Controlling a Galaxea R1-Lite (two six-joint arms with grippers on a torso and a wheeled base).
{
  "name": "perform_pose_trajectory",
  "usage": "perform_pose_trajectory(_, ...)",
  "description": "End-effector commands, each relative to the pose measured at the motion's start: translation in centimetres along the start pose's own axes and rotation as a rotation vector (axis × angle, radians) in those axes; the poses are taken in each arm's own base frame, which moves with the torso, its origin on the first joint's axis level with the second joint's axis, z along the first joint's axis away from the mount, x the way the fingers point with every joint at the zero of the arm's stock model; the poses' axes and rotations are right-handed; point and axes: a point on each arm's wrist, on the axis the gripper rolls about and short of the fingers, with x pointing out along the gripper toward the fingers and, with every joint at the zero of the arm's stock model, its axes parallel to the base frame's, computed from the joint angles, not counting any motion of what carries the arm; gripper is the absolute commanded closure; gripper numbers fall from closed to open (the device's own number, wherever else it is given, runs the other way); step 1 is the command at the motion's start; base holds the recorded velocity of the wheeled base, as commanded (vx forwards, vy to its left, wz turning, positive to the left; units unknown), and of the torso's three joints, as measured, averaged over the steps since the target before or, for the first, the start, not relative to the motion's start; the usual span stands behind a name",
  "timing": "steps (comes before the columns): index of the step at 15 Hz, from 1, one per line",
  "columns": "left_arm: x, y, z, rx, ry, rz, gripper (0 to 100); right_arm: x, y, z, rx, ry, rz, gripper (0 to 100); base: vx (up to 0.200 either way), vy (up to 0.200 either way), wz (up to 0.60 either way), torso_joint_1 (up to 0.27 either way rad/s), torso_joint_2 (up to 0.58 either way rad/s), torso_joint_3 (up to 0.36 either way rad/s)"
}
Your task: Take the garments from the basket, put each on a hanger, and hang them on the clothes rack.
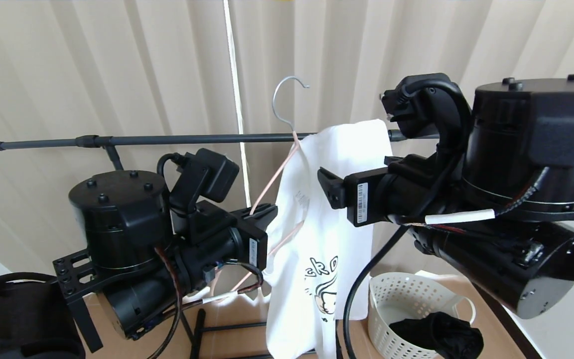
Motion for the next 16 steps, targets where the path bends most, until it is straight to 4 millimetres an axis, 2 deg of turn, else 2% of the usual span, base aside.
perform_pose_trajectory(1, -0.1, 0.3, -0.3, 0.0, 0.01, 0.008, 100, -1.7, -1.2, -0.2, -0.035, 0.009, 0.089, 0, 0.0, 0.0, 0.0, 0.0, 0.0, 0.0)
perform_pose_trajectory(5, -0.4, 1.7, -0.7, 0.011, 0.004, 0.006, 100, -4.2, -3.1, -1.8, -0.151, 0.039, 0.265, 0, 0.0, 0.0, 0.0, 0.0, 0.0, 0.0)
perform_pose_trajectory(8, -2.0, 4.9, -2.3, 0.058, 0.053, -0.031, 100, -4.3, -6.4, -0.9, -0.234, 0.007, 0.262, 0, 0.0, 0.0, 0.0, 0.0, 0.0, 0.0)
perform_pose_trajectory(9, -2.2, 5.5, -2.7, 0.069, 0.061, -0.034, 100, -4.6, -6.8, -0.7, -0.26, 0.0, 0.254, 0, 0.0, 0.0, 0.0, 0.0, 0.0, 0.0)
perform_pose_trajectory(10, -2.9, 6.9, -3.7, 0.074, 0.081, -0.074, 100, -5.1, -7.9, -0.5, -0.347, 0.023, 0.272, 0, 0.0, 0.0, 0.0, 0.0, 0.0, 0.0)
perform_pose_trajectory(14, -3.7, 7.5, -4.6, 0.103, 0.025, -0.173, 100, -6.1, -10.2, -0.3, -0.501, 0.114, 0.385, 0, 0.0, 0.0, 0.0, 0.0, 0.0, 0.0)
perform_pose_trajectory(16, -3.8, 7.3, -5.2, 0.169, 0.025, -0.239, 100, -6.5, -10.4, 0.8, -0.526, 0.147, 0.414, 0, 0.0, 0.0, 0.0, 0.0, 0.0, 0.0)
